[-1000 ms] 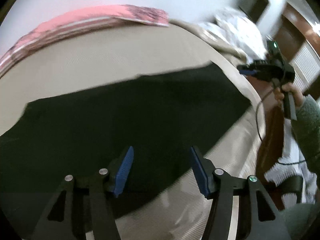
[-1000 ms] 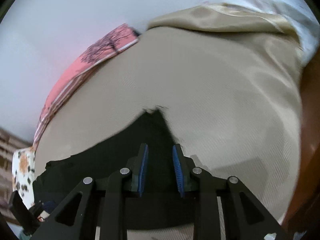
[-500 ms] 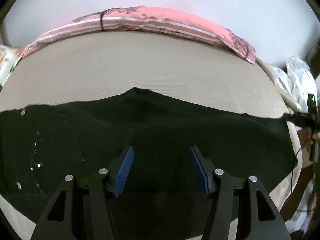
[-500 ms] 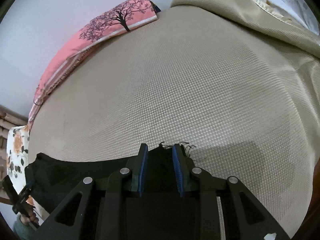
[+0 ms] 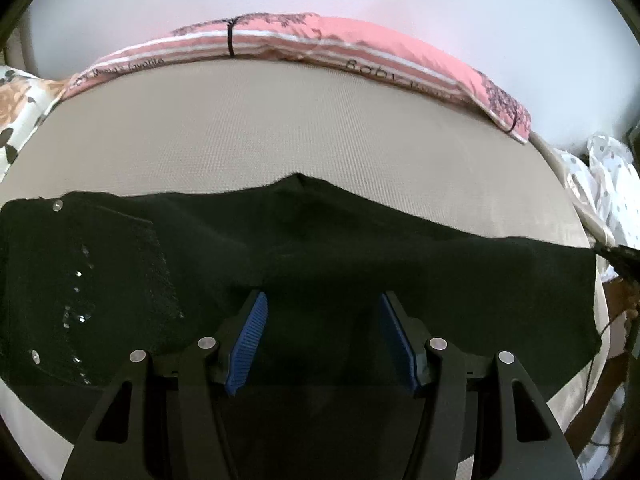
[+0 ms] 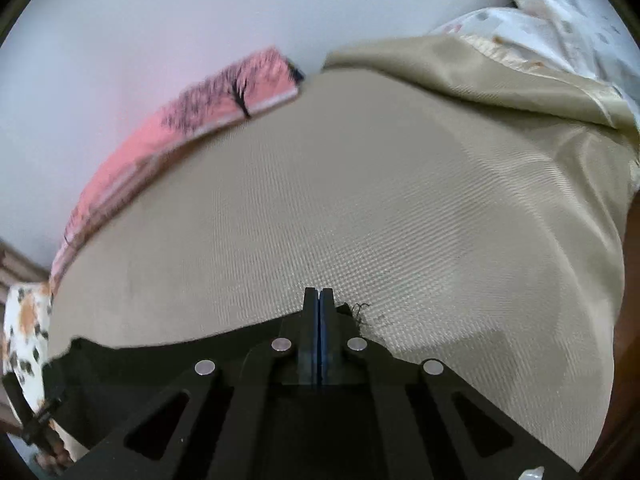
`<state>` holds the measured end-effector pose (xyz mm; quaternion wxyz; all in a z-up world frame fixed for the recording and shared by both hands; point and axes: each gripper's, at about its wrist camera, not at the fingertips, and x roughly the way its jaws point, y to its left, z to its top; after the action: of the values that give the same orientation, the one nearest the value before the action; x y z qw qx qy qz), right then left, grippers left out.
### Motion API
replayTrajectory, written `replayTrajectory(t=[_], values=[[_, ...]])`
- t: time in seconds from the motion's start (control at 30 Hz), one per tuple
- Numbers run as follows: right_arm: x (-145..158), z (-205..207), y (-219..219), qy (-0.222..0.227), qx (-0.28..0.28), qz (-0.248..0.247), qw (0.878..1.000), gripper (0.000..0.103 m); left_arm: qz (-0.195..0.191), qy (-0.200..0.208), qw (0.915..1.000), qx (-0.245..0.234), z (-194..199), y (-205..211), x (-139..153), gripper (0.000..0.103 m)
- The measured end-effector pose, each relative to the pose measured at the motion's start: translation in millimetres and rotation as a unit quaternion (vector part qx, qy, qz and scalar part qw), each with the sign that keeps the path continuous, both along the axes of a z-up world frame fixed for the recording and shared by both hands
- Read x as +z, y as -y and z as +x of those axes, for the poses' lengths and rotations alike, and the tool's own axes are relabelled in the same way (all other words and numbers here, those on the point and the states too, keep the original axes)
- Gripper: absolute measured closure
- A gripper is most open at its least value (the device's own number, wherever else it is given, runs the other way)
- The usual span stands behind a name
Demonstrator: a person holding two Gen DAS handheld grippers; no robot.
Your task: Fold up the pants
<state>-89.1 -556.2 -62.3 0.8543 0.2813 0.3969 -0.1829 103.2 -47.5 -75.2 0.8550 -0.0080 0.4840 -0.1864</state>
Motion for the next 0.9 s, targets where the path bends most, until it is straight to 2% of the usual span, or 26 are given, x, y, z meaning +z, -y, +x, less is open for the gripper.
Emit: replayTrajectory(t=[0.23,0.33,0.4,0.5,0.6,0.77,0.83,0.9], values=[[-24,17,3,-0.041,-0.019,-0.021,0.999,0.103,0.023,-0.014,0.9996,0.006,3,-9,-18,0.044],[-32,25,5,-0.070,-0.032,-0.039,0.996,0.103,0.019,-0.010,0.9997,0.007,0,-15,-21,0.044],[-36,25,9,-0.073,-0.032,-0.029,0.996,0.103,0.021,-0.010,0.9997,0.001,0,-16,-21,0.044],[-21,20,2,-0.070,-0.035,-0.034,0.996,0.096,0.027,-0.008,0.9996,-0.007,-2,-16,-21,0.044],[0,20,-11,-0.057,-0.023,-0.037,0.997,0.095,0.019,-0.004,0.9998,-0.007,-2,-18,-14,0.044],[25,60,-67,-0.041,0.081,0.000,0.996,0.087,0.003,0.019,0.9998,-0.009,-5,-26,-2,0.044],[26,82,-98,-0.039,0.129,0.017,0.991,0.083,0.006,0.019,0.9997,-0.012,-8,-29,-3,0.044],[25,112,-141,-0.042,0.192,0.026,0.980,0.080,0.010,0.017,0.9996,-0.018,-11,-32,-7,0.044]])
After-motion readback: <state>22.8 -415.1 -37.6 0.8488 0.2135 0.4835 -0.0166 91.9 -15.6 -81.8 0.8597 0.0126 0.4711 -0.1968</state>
